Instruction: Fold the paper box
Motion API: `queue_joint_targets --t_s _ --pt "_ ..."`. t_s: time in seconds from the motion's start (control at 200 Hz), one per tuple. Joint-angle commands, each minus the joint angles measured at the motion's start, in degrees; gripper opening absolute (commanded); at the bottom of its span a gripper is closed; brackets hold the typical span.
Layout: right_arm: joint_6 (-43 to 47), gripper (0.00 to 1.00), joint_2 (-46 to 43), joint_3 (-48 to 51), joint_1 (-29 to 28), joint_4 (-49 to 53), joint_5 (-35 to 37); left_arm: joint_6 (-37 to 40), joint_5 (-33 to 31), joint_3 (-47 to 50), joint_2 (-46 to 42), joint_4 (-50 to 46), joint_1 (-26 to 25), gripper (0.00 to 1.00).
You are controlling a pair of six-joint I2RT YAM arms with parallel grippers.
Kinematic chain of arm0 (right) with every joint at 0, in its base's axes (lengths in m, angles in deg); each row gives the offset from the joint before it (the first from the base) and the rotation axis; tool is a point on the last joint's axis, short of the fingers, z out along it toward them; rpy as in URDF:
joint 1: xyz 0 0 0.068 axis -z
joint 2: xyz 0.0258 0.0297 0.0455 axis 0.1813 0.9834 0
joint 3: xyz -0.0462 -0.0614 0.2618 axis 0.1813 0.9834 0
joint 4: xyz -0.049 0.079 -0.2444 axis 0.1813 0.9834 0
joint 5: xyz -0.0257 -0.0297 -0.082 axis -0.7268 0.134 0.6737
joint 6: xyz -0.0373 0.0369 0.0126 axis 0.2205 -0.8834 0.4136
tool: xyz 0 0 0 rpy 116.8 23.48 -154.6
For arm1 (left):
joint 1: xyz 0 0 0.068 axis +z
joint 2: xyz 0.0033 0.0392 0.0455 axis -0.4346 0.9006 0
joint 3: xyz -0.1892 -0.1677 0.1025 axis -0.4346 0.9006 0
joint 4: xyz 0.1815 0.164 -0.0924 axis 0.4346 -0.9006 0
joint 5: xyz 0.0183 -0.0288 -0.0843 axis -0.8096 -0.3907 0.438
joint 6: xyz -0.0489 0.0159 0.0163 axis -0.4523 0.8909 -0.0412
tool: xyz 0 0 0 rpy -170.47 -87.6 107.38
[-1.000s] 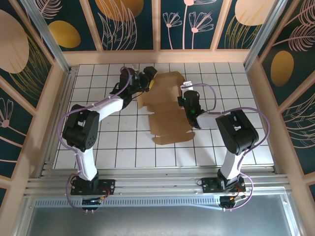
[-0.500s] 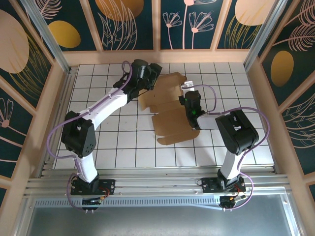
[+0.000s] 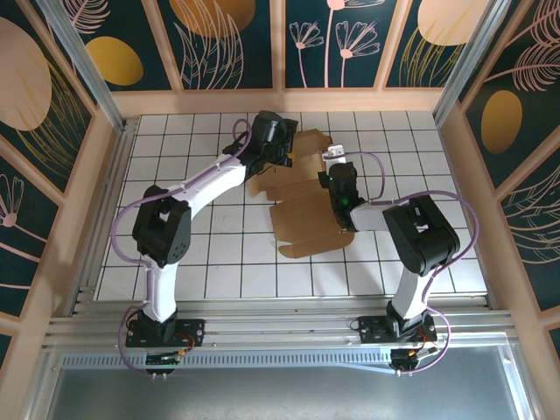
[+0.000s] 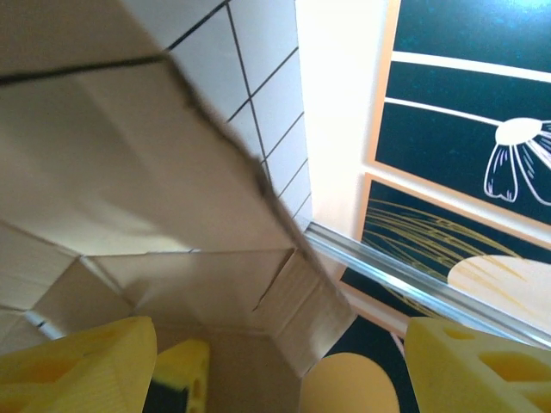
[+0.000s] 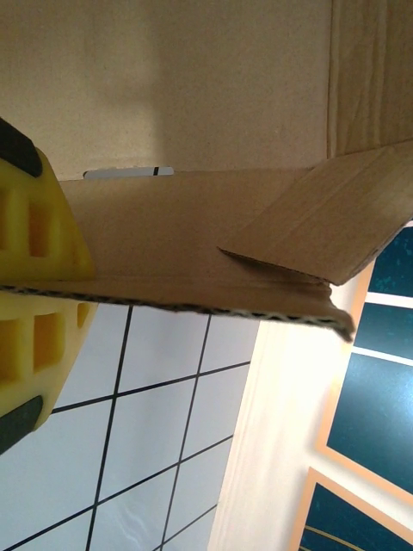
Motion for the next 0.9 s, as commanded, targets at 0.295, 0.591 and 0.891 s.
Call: queue_joint_targets --t_s 0.295,0.591,0.891 --pt "1.09 0.00 -2.14 2.64 -0.53 -3.52 0.72 -1.01 -0.39 -5.40 7.26 7.87 0.33 0.53" --pt "0.65 0.00 -3.68 3.66 -0.52 -4.13 0.70 -1.11 1.41 -3.68 6.91 8.21 0.53 0.33" --pt "-3.56 0.42 -8.59 3.92 -0.33 1.58 0.14 9.19 3.69 -5.43 8.10 7.98 1.45 0.11"
